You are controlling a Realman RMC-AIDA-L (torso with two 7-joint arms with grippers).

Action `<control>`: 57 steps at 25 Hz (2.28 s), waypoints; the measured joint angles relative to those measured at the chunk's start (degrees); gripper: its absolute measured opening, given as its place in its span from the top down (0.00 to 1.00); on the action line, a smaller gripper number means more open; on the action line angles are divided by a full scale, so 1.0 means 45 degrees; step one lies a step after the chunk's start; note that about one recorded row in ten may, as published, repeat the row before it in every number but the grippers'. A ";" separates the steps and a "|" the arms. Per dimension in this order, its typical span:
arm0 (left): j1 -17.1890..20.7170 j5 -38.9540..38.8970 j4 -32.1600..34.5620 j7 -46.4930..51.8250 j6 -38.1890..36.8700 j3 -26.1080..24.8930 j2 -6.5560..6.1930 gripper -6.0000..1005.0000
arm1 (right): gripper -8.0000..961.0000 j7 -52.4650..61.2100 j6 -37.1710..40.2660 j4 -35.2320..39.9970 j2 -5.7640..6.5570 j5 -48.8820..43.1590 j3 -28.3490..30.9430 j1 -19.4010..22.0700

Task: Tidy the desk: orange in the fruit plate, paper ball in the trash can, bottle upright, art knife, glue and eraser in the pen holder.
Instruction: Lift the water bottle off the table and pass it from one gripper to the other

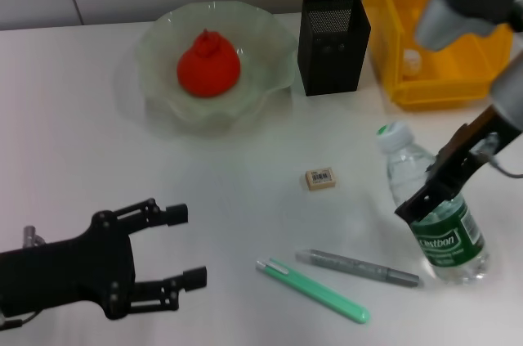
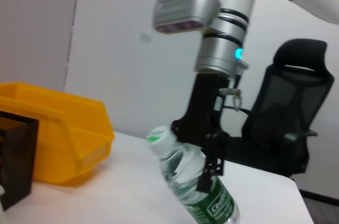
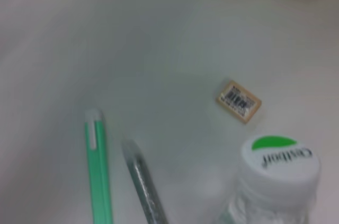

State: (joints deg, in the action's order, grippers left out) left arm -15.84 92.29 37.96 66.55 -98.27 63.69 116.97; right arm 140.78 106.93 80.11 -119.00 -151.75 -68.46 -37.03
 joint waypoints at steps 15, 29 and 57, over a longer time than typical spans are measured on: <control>-0.0880 -0.0111 0.0123 0.0853 -0.0081 -0.1508 0.0140 0.14 | 0.17 -0.5101 0.1332 0.1919 0.0003 0.3433 0.3772 0.1704; -0.2268 -0.0053 0.0006 0.2532 0.0096 -0.2120 -0.0058 0.14 | 0.17 -1.0281 0.1362 -0.0619 0.0316 0.6198 0.5211 0.1397; -0.3358 0.0300 0.0556 0.3530 0.0674 -0.1928 0.0034 0.14 | 0.17 -1.3671 -0.3048 -0.7084 0.0004 0.6852 0.2800 -0.1816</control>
State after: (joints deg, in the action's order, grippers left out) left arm -30.96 93.64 40.47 82.44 -95.24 55.01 117.13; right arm 79.26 93.21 48.23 -118.98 -120.92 -55.86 -45.21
